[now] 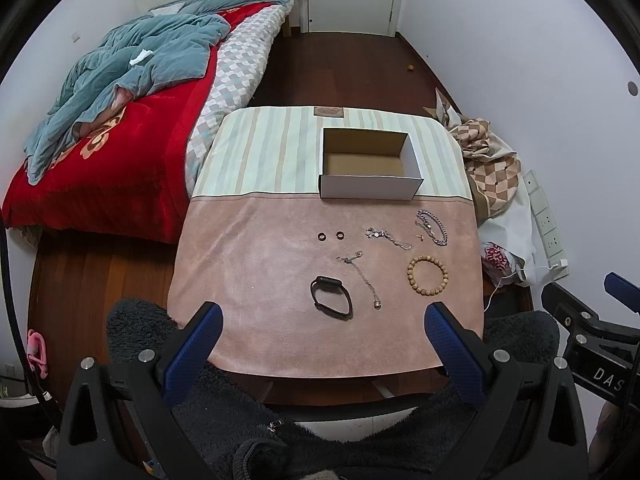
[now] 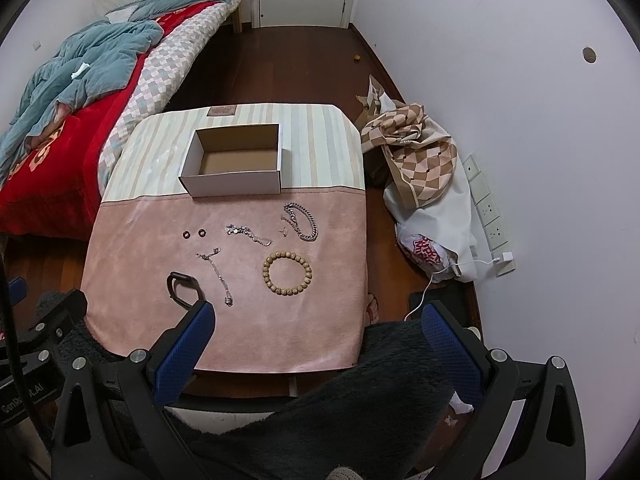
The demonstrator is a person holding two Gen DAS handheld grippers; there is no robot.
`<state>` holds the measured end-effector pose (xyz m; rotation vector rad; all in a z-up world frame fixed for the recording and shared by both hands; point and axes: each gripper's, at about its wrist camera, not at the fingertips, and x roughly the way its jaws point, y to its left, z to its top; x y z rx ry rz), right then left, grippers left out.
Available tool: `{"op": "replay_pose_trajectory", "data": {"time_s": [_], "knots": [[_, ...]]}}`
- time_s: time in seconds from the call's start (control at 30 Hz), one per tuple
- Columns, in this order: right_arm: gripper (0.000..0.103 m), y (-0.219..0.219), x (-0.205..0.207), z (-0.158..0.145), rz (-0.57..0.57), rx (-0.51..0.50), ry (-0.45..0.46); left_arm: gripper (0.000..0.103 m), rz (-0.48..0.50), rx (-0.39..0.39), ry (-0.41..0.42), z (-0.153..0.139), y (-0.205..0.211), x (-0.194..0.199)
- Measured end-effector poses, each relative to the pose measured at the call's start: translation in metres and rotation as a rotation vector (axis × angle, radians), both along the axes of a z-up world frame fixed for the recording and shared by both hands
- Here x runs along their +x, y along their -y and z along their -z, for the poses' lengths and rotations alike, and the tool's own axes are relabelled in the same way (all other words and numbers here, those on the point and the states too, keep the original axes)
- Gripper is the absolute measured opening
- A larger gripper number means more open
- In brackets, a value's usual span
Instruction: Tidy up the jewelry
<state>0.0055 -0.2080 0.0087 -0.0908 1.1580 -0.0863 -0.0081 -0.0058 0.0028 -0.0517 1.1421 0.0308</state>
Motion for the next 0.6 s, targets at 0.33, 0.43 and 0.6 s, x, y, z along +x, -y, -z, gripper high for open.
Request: {"op": "replay_pose_trajectory", "data": {"time_s": [0.33,0.43,0.6], "knots": [[0.103,-0.0006,-0.0041,-0.0022,0.0,-0.004,0.012,0.103,0.009,0.002,0.003,-0.0005,0.0027,-0.0017],[0.103,-0.0004,-0.005,-0.0029,-0.001,-0.003,0.013,0.103,0.008,0.001,0.005,-0.0004,0.0029,-0.002],[0.103,0.0006,-0.0062,-0.0047,-0.003,-0.001,0.015,0.103,0.007,0.004,0.008,-0.0005,0.0038,-0.0032]]}}
